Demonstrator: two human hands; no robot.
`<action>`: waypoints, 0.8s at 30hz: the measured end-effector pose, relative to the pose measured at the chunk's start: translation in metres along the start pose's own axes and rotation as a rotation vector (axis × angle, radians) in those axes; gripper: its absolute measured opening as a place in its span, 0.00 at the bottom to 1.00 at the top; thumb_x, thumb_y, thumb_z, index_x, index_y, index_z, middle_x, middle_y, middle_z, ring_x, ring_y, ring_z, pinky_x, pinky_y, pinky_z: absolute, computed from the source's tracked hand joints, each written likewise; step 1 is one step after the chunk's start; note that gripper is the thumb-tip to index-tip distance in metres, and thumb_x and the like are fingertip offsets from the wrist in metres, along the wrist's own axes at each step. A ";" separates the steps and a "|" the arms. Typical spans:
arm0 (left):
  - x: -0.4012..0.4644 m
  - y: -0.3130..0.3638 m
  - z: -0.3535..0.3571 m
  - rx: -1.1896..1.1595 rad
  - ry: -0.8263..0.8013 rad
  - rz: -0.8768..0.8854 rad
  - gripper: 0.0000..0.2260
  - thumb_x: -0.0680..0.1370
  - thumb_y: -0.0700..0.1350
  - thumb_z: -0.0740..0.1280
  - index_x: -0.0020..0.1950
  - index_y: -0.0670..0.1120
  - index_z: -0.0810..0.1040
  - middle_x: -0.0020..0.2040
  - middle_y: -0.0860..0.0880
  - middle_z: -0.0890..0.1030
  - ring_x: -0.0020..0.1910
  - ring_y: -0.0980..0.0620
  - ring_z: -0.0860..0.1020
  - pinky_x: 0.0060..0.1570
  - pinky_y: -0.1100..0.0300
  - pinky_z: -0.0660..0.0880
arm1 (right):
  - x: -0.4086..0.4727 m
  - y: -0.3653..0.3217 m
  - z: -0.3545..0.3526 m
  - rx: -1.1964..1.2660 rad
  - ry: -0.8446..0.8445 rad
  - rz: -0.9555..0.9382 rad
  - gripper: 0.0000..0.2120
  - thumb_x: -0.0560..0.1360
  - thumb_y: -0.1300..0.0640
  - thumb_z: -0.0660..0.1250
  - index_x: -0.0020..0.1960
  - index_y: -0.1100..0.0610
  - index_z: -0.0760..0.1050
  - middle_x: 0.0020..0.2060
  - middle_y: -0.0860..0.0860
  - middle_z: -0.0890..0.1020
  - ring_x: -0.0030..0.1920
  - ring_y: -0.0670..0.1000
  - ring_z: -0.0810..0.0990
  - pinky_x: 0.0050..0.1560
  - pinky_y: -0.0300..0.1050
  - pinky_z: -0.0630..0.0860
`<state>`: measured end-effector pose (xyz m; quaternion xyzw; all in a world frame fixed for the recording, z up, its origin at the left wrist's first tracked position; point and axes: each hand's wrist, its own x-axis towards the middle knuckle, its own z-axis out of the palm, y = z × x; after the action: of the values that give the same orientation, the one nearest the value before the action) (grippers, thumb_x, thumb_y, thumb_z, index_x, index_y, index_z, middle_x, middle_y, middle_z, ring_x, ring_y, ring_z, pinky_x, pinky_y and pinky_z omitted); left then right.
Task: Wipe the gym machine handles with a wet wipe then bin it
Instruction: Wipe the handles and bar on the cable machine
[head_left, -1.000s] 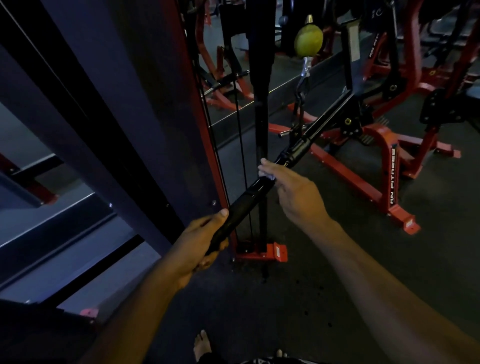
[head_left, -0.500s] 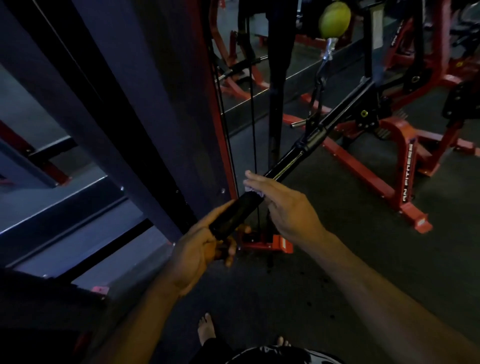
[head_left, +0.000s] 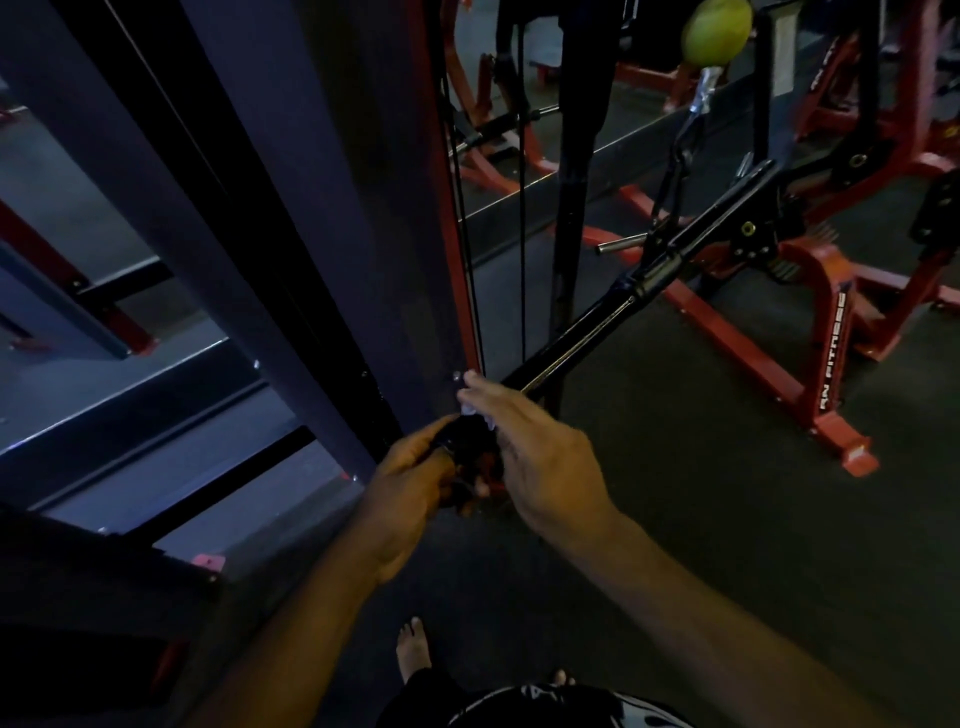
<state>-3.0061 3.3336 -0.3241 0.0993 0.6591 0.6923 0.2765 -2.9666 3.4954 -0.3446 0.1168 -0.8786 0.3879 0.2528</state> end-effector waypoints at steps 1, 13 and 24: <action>0.000 0.000 0.001 0.004 0.006 -0.008 0.17 0.84 0.39 0.58 0.57 0.56 0.84 0.49 0.45 0.85 0.43 0.47 0.82 0.40 0.55 0.78 | -0.003 -0.008 0.003 0.003 -0.028 -0.016 0.21 0.81 0.63 0.55 0.73 0.57 0.71 0.75 0.51 0.70 0.70 0.47 0.74 0.64 0.40 0.76; 0.006 0.004 -0.001 0.242 0.081 0.148 0.14 0.84 0.36 0.61 0.60 0.52 0.81 0.49 0.49 0.84 0.42 0.50 0.81 0.38 0.57 0.78 | -0.003 -0.001 -0.031 -0.038 0.080 -0.116 0.21 0.79 0.66 0.58 0.71 0.59 0.72 0.73 0.50 0.72 0.64 0.47 0.78 0.58 0.51 0.78; 0.017 0.015 0.004 0.357 0.080 0.253 0.19 0.79 0.30 0.67 0.61 0.51 0.82 0.51 0.50 0.85 0.40 0.50 0.83 0.38 0.56 0.81 | 0.031 0.098 -0.118 -0.388 0.383 0.285 0.13 0.79 0.58 0.66 0.63 0.58 0.78 0.55 0.53 0.75 0.54 0.46 0.73 0.56 0.40 0.73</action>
<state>-3.0219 3.3459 -0.3134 0.2012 0.7638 0.5973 0.1390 -2.9904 3.6482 -0.3224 -0.1336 -0.8801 0.2595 0.3745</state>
